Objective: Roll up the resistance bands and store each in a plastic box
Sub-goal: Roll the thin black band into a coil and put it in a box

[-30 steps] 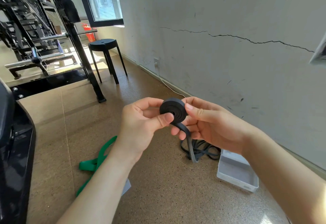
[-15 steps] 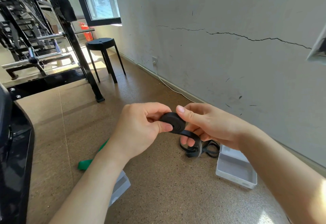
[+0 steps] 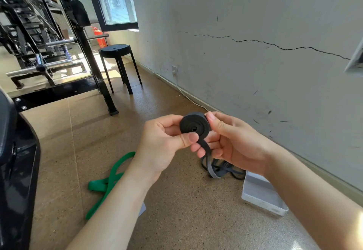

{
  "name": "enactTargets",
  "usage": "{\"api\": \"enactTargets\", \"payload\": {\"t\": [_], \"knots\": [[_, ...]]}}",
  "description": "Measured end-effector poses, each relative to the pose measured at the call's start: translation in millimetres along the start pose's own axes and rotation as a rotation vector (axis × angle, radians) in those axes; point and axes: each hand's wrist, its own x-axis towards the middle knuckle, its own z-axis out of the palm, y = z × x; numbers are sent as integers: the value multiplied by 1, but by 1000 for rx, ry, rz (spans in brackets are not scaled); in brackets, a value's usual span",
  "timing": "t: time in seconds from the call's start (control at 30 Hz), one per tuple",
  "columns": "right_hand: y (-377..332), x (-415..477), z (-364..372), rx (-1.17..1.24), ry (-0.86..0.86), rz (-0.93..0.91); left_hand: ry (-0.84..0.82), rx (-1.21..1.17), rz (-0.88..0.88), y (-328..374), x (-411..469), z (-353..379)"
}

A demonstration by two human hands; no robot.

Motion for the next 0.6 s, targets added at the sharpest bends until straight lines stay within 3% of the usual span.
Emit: {"api": "enactTargets", "payload": {"t": [0.2,0.6], "knots": [[-8,-4,-2,-345,57,98,37,363,85,11,2,-13],[-4,-1,1,-349,74,17,-69,731,109,13,1,-19]]}}
